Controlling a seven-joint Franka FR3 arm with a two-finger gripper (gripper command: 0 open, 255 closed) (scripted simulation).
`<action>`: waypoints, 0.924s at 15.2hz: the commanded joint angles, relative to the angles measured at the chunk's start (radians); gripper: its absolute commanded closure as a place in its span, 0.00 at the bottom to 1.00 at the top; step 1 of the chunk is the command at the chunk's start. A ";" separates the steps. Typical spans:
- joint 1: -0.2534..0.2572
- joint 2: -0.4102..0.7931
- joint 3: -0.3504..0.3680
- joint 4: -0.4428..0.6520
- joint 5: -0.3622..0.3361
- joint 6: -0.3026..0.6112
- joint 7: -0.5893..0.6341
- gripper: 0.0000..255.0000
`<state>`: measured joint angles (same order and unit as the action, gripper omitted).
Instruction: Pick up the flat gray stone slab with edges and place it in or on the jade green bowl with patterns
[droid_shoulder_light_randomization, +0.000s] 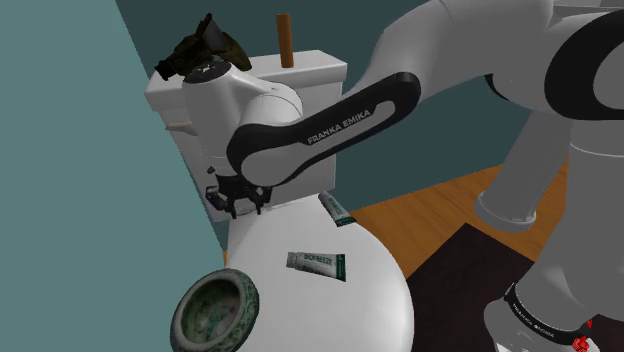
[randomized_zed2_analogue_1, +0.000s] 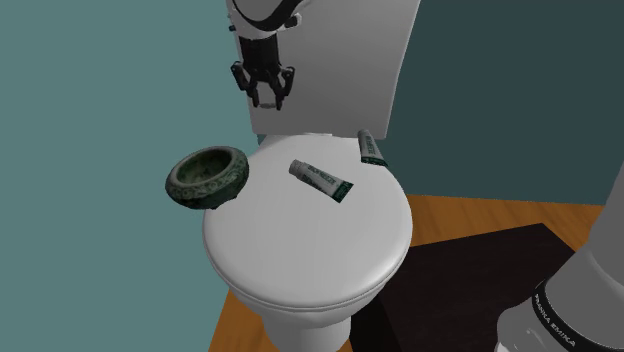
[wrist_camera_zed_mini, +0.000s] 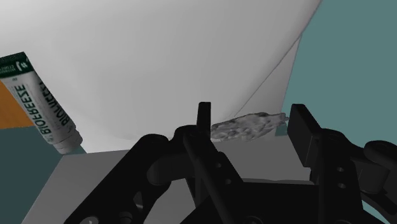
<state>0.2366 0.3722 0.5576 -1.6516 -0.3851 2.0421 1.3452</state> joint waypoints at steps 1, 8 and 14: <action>-0.001 -0.008 0.003 0.015 0.008 -0.022 -0.007 1.00; 0.047 -0.018 0.025 0.052 0.009 -0.079 0.045 1.00; 0.155 0.009 0.055 0.102 -0.019 -0.134 0.171 1.00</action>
<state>0.3784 0.3833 0.6071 -1.5515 -0.4034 1.9158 1.4991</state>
